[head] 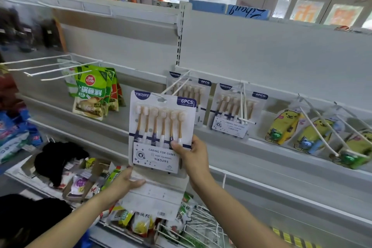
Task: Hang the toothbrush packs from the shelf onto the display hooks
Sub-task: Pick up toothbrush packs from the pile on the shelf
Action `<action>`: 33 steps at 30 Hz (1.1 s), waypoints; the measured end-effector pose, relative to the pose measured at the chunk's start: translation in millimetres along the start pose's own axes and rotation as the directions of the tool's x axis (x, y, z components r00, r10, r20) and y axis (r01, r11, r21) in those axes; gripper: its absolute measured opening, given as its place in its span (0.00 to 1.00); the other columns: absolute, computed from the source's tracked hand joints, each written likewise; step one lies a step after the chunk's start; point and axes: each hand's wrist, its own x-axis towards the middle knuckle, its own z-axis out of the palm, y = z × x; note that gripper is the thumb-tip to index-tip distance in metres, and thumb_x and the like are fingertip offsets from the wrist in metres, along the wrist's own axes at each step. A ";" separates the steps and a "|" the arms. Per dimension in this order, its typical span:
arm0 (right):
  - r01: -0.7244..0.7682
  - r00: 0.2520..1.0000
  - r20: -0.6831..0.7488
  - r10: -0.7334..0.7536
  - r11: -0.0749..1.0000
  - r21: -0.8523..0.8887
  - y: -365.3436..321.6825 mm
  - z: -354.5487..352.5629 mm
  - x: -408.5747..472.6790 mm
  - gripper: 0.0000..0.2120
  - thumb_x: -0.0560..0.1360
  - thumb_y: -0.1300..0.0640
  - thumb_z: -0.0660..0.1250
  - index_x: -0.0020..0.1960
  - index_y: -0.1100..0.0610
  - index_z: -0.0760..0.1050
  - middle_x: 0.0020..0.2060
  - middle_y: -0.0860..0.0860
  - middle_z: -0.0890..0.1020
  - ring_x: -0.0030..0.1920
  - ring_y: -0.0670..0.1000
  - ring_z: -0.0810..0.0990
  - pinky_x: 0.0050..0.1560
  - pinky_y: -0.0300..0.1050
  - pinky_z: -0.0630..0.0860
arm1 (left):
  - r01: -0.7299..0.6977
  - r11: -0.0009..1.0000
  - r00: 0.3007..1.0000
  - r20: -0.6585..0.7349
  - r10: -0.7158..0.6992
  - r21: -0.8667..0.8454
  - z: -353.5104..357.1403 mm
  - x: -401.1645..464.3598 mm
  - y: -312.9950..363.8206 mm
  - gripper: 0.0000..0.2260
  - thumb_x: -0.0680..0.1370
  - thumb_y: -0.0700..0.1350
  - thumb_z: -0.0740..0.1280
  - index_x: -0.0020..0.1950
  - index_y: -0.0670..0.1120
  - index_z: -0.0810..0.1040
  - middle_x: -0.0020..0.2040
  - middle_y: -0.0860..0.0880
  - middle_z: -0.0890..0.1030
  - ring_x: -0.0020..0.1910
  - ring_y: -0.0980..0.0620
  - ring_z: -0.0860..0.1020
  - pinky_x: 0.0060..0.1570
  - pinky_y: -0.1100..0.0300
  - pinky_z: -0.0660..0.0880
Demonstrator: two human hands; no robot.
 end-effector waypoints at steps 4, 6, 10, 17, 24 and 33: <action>-0.009 0.999 -0.054 0.011 1.000 0.025 5.1 5.3 10.9 0.09 0.75 0.64 0.72 0.54 0.57 0.79 0.46 0.52 0.87 0.45 0.51 0.87 0.45 0.49 0.84 | 0.021 1.000 0.999 0.037 -0.022 0.011 -2.2 -2.5 2.0 0.14 0.76 0.41 0.72 0.61 0.44 0.79 0.54 0.47 0.86 0.54 0.46 0.84 0.57 0.48 0.79; -0.017 0.996 -0.085 0.019 0.999 0.027 5.3 5.9 22.1 0.09 0.75 0.63 0.72 0.55 0.58 0.79 0.46 0.52 0.87 0.45 0.51 0.87 0.41 0.46 0.84 | 0.027 1.000 0.999 0.041 -0.027 -0.009 -5.2 0.2 1.1 0.13 0.78 0.37 0.69 0.61 0.45 0.78 0.54 0.48 0.86 0.53 0.48 0.84 0.54 0.53 0.80; -0.035 0.990 -0.137 0.039 0.999 0.032 4.1 6.1 54.1 0.10 0.75 0.62 0.73 0.56 0.58 0.79 0.47 0.53 0.87 0.45 0.51 0.87 0.41 0.46 0.83 | 0.041 0.998 0.997 0.067 -0.038 -0.055 -7.7 4.1 3.4 0.12 0.78 0.36 0.68 0.61 0.45 0.78 0.54 0.48 0.86 0.52 0.49 0.84 0.47 0.60 0.81; -0.047 0.974 -0.218 0.056 0.998 0.046 -1.8 2.8 110.2 0.06 0.75 0.65 0.72 0.49 0.56 0.79 0.43 0.51 0.86 0.43 0.50 0.86 0.37 0.41 0.81 | 0.126 0.984 0.984 0.143 -0.109 -0.122 -23.1 14.4 -10.4 0.30 0.62 0.54 0.81 0.60 0.47 0.79 0.55 0.48 0.85 0.53 0.50 0.84 0.49 0.58 0.80; -0.082 0.950 -0.307 0.053 0.993 -0.081 2.6 -8.7 157.2 0.08 0.76 0.63 0.71 0.54 0.57 0.77 0.45 0.52 0.84 0.42 0.51 0.83 0.34 0.43 0.77 | 0.184 0.982 0.979 0.098 -0.180 -0.038 -28.7 21.8 -28.9 0.16 0.75 0.32 0.69 0.62 0.42 0.77 0.49 0.52 0.87 0.50 0.53 0.85 0.46 0.62 0.79; -0.150 0.955 -0.280 0.100 0.975 -0.162 17.3 -20.4 183.2 0.12 0.77 0.57 0.71 0.57 0.62 0.77 0.49 0.58 0.84 0.42 0.55 0.82 0.30 0.43 0.72 | 0.124 0.986 0.991 0.055 -0.118 -0.115 -23.5 20.6 -21.0 0.17 0.72 0.42 0.76 0.59 0.47 0.78 0.53 0.51 0.86 0.53 0.52 0.84 0.48 0.63 0.79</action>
